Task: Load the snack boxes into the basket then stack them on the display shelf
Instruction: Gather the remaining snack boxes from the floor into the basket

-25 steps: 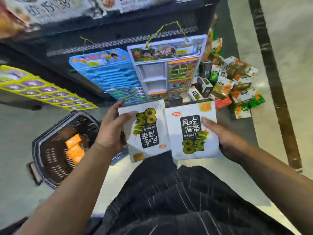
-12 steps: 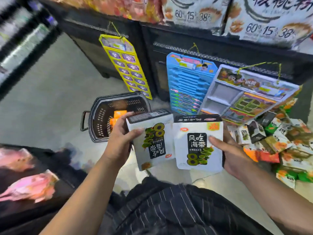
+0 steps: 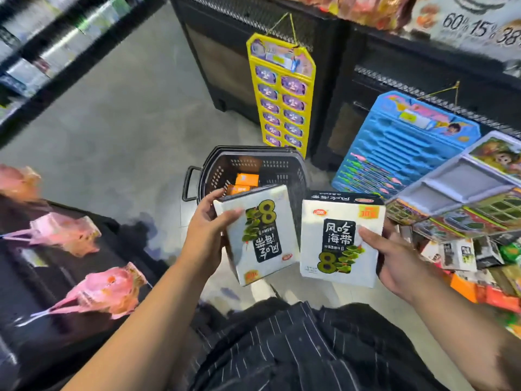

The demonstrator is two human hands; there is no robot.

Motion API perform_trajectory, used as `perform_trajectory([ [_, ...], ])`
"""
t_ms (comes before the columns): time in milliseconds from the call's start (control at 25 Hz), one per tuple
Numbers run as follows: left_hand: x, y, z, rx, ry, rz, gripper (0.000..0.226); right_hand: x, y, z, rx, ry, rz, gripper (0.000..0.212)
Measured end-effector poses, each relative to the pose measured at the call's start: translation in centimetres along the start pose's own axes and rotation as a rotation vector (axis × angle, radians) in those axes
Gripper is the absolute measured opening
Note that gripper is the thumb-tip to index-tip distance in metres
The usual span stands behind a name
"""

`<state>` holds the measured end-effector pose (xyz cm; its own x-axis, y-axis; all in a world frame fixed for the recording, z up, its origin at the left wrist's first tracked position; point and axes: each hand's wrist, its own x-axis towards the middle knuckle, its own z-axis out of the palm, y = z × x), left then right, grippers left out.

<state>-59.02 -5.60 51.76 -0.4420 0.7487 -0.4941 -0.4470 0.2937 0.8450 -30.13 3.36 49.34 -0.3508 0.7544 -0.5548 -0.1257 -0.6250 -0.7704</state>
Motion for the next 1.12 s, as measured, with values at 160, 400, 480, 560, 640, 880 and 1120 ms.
perform_trajectory([
  [160, 3.8, 1.5, -4.1, 0.063, 0.036, -0.149, 0.053, 1.9, 0.6, 3.7, -0.041, 0.027, 0.007, 0.103],
  [400, 9.2, 1.3, -5.2, 0.11, 0.144, -0.291, 0.035, 6.9, -0.7, 5.3, -0.395, 0.111, -0.03, 0.034],
  [480, 11.1, 1.3, -4.5, 0.104, 0.216, -0.328, 0.015, 10.1, -1.3, 5.2, -0.511, 0.122, -0.033, 0.04],
  [560, 13.0, 1.4, -3.8, 0.106, 0.288, -0.365, 0.011, 13.5, -1.7, 5.1, -0.577, 0.106, -0.018, 0.063],
  [640, 15.3, 1.7, -3.2, 0.122, 0.354, -0.389, 0.014, 17.0, -2.4, 5.3, -0.603, 0.079, 0.031, 0.052],
  [880, 23.5, 0.2, -3.1, 0.131, 0.448, -0.476, 0.022, 28.5, -2.3, 5.9, -0.884, -0.131, 0.196, 0.078],
  [1120, 30.7, -6.3, -7.2, 0.11, 0.514, -0.619, 0.028, 37.2, 3.8, 8.0, -1.08, -0.159, 0.132, 0.082],
])
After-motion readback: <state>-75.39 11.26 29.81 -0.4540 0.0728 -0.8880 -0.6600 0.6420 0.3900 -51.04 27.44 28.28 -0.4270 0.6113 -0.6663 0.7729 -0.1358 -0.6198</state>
